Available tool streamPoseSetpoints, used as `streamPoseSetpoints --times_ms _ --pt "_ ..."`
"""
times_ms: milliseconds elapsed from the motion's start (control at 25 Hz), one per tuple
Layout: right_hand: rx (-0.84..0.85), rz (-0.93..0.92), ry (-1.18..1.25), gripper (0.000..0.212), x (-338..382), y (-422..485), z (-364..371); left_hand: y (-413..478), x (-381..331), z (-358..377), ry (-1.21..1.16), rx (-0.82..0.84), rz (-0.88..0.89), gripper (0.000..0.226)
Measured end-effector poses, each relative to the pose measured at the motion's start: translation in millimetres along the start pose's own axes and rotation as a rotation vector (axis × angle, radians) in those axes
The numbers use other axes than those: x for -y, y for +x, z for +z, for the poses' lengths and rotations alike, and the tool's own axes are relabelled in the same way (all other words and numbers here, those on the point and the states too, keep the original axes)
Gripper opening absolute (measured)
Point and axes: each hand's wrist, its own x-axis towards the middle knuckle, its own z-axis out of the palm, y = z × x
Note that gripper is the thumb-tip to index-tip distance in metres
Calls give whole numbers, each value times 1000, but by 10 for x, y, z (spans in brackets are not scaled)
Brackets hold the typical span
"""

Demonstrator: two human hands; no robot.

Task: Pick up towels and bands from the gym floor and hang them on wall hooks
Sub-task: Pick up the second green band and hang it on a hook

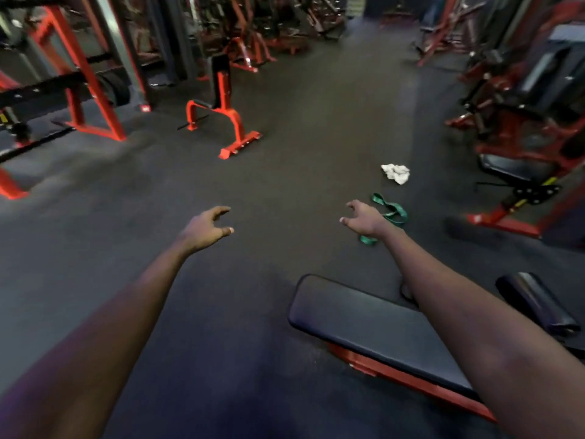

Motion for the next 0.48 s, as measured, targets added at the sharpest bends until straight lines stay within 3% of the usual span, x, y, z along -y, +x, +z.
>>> streamPoseSetpoints --times_ms 480 --pt "-93 371 178 58 -524 2297 -150 3595 -397 269 106 284 233 63"
